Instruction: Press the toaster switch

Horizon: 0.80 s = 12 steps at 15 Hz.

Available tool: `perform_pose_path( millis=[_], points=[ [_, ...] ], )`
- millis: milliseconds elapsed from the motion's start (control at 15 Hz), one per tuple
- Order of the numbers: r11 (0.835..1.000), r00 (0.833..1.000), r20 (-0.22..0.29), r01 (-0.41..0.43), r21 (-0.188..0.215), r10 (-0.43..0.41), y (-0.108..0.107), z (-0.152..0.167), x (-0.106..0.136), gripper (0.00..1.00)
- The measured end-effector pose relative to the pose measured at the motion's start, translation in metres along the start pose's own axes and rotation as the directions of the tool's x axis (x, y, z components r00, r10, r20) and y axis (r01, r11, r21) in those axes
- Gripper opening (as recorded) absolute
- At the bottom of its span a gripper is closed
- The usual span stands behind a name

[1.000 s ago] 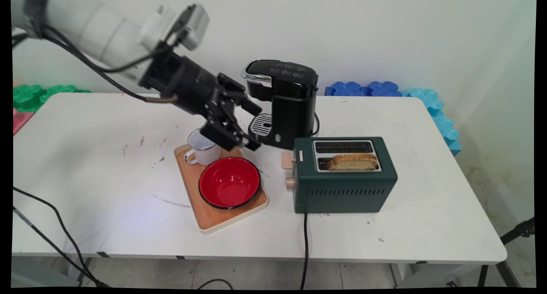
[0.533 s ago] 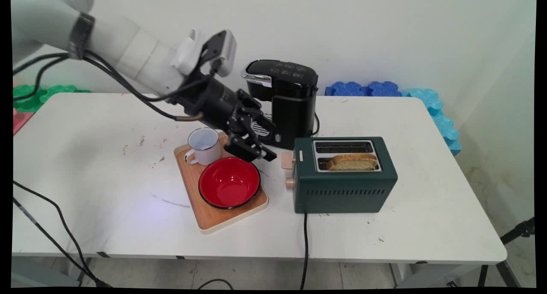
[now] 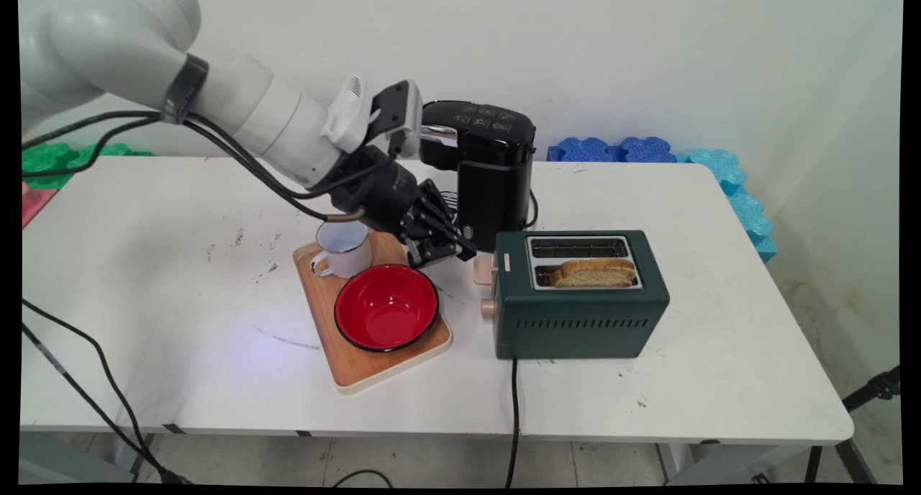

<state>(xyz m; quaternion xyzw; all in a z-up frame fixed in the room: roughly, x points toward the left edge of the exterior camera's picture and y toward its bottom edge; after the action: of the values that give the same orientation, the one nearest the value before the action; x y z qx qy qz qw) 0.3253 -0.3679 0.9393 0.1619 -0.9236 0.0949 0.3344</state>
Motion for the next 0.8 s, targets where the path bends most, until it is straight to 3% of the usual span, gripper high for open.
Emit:
perform_pose_path(
  millis=[800],
  points=[
    [1.0,1.0,0.009,0.003,0.013,-0.003,-0.003,0.03,-0.006,0.0]
  ],
)
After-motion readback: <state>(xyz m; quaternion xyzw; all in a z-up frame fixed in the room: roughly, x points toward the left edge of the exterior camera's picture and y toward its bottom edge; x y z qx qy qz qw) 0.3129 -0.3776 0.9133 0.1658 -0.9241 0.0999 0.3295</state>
